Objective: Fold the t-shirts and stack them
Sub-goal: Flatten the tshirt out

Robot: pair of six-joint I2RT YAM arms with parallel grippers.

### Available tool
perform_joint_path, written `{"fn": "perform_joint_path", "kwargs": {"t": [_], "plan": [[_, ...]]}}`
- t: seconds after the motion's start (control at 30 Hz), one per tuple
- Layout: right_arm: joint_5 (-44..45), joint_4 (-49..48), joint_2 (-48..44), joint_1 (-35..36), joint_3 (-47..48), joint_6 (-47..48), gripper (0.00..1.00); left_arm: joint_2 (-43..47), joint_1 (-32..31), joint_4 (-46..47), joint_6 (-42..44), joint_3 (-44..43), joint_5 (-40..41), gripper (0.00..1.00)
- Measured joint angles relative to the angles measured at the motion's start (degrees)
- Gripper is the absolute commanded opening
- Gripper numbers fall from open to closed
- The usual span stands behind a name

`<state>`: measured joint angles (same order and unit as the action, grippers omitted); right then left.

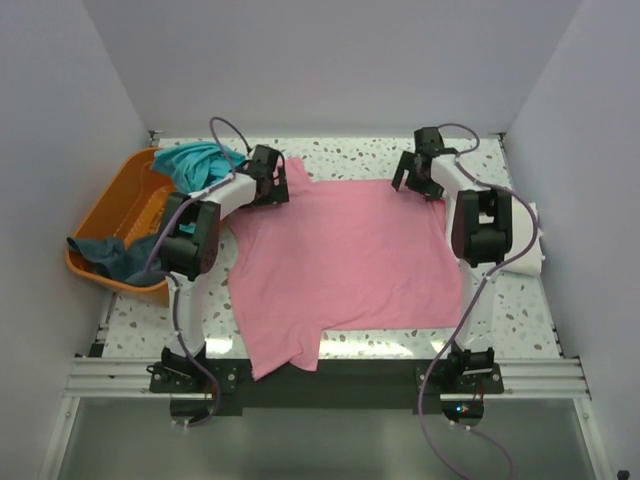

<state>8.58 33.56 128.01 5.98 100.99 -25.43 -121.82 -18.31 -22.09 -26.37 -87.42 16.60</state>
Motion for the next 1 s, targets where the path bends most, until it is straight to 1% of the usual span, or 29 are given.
{"fn": "perform_joint_path", "kwargs": {"t": [0.1, 0.17, 0.37, 0.47, 0.73, 0.8, 0.9, 1.0], "plan": [[1.07, 0.46, 4.37, -0.2, 6.73, 0.76, 0.99, -3.63, 1.11, 0.0, 0.74, -5.35, -0.13, 1.0], [1.53, 0.79, 6.88, -0.24, 10.82, 1.05, 0.98, -6.97, 1.75, -1.03, 1.53, -10.45, -0.17, 1.0], [1.68, 1.9, 13.6, -1.09, 22.1, 1.11, 0.99, -17.88, 2.86, -3.34, 4.11, -28.13, -0.61, 1.0], [0.26, 0.17, 16.0, -1.79, 25.79, 1.4, 0.98, -20.65, 3.58, -3.43, 5.4, -32.79, -1.99, 1.0], [-4.48, -5.11, 16.57, -2.38, 26.25, 3.41, 0.99, -21.0, 4.55, -3.28, 7.67, -34.36, -8.87, 1.0], [-6.56, -6.27, 15.52, -2.32, 24.79, 3.89, 0.99, -20.48, 4.26, -3.67, 8.02, -34.36, -10.32, 1.0], [-8.24, -5.92, 10.99, -1.92, 19.61, 4.55, 0.98, -18.53, 3.23, -5.42, 8.61, -34.36, -11.72, 1.0], [-8.33, -4.68, 4.0, -1.05, 14.25, 5.11, 0.99, -15.39, 1.31, -9.35, 9.07, -35.6, -12.48, 1.0]]}}
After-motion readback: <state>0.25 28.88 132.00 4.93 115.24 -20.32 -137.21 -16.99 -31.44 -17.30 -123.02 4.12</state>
